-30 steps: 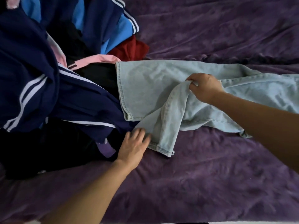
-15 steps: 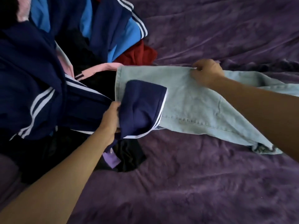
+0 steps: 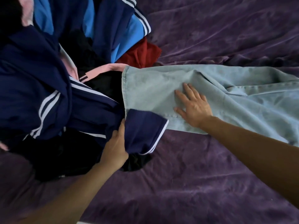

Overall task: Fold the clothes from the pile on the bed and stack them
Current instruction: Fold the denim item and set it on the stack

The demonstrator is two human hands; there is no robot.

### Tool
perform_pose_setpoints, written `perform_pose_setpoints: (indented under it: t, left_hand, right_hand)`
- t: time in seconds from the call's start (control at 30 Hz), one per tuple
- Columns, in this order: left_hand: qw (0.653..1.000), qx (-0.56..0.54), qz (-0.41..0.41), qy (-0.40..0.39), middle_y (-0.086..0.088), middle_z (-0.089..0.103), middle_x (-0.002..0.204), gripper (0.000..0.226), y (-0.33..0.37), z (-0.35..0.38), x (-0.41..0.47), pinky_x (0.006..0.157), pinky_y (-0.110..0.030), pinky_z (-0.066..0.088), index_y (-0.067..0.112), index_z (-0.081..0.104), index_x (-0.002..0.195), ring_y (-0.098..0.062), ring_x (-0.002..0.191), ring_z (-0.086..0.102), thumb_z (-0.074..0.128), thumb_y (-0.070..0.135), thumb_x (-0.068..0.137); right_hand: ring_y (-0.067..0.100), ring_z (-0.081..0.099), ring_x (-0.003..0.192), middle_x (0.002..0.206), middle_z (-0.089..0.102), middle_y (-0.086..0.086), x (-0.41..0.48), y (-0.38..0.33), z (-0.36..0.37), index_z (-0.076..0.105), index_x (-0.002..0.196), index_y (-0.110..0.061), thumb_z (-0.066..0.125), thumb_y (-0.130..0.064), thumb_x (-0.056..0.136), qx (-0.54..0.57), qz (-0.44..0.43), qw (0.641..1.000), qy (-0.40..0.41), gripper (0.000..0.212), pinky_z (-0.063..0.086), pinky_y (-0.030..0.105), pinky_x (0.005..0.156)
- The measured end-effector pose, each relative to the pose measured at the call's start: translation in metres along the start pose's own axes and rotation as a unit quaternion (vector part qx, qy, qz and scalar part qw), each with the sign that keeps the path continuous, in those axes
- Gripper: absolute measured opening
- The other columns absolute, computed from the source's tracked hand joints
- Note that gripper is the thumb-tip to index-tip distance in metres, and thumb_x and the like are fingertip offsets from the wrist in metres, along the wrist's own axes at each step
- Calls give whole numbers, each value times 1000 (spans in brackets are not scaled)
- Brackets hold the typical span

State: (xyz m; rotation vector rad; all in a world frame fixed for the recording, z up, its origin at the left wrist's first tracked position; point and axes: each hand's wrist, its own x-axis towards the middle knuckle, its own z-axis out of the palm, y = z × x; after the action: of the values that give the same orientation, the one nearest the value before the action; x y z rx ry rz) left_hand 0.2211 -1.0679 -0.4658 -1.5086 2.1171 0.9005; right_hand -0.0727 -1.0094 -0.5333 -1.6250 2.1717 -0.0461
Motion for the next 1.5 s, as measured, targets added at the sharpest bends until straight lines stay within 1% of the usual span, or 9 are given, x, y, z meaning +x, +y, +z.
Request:
perform_pose_setpoints:
  t: [0.13, 0.3, 0.53, 0.77, 0.97, 1.17, 1.37, 1.43, 1.5]
  left_hand:
    - [978, 188, 10, -89, -5, 39, 131, 94, -24, -17, -24, 81, -40, 51, 31, 0, 150, -27, 104, 57, 65, 23, 82]
    - [976, -67, 82, 191, -12, 61, 109, 47, 23, -47, 36, 83, -36, 46, 11, 53, 126, -31, 100, 59, 63, 23, 83]
    - [952, -231, -140, 144, -15, 50, 135, 84, 73, -22, 128, 98, -41, 43, 17, 13, 149, -35, 119, 52, 64, 32, 84]
    - [940, -237, -97, 224, -15, 56, 128, 57, 90, -40, 122, 98, -33, 43, 13, 43, 129, -34, 116, 55, 63, 8, 75]
    - [934, -127, 102, 319, -9, 55, 131, 59, 164, -109, 72, 99, -36, 38, 18, 40, 134, -33, 118, 51, 62, 13, 79]
    - [930, -69, 288, 217, -11, 59, 124, 56, 309, -47, 15, 90, -38, 45, 19, 40, 135, -33, 112, 55, 61, 14, 84]
    - [956, -41, 244, 159, -13, 61, 118, 63, 422, 72, 15, 85, -43, 48, 24, 29, 143, -35, 105, 57, 59, 14, 88]
    - [965, -45, 246, 80, -12, 61, 122, 68, 446, 105, 16, 90, -42, 47, 28, 26, 147, -33, 107, 58, 60, 18, 89]
    - [957, -113, 266, 14, -10, 68, 105, 61, 456, 124, 14, 86, -38, 49, 31, 31, 146, -25, 92, 64, 57, 23, 92]
  right_hand:
    - [24, 1, 148, 161, -1, 9, 11, -1, 7, 12, 152, -27, 40, -58, 93, -28, 15, 998, -50, 72, 15, 45, 115]
    - [25, 7, 147, 161, 8, 9, -2, -1, 5, 23, 150, -28, 42, -52, 94, -16, 7, 1000, -25, 64, 16, 43, 115]
    - [28, 17, 146, 158, 21, 10, -68, 40, 5, 33, 147, -25, 48, -44, 94, -51, 49, 998, 6, 59, 19, 46, 114]
    - [27, -1, 148, 161, 6, 5, -136, 98, 1, 19, 150, -35, 25, -66, 93, -46, 196, 978, 46, 65, 8, 55, 116]
    - [25, 5, 148, 161, 11, 5, -163, 144, -18, 16, 151, -32, 24, -67, 91, 21, 285, 958, 37, 70, 13, 52, 115]
    - [28, 18, 146, 158, 21, 9, -199, 196, -37, 20, 151, -28, 34, -56, 96, 76, 317, 942, 81, 64, 21, 48, 113]
    - [31, 29, 141, 156, 28, 10, -230, 284, -47, 27, 150, -27, 45, -49, 95, 126, 320, 933, 108, 62, 30, 50, 106]
    - [30, 30, 140, 156, 28, 8, -243, 309, -51, 28, 149, -28, 47, -48, 95, 135, 306, 937, 100, 61, 32, 50, 106]
    - [31, 32, 139, 155, 30, 9, -250, 327, -55, 30, 149, -25, 50, -44, 95, 136, 271, 948, 92, 61, 35, 49, 105]
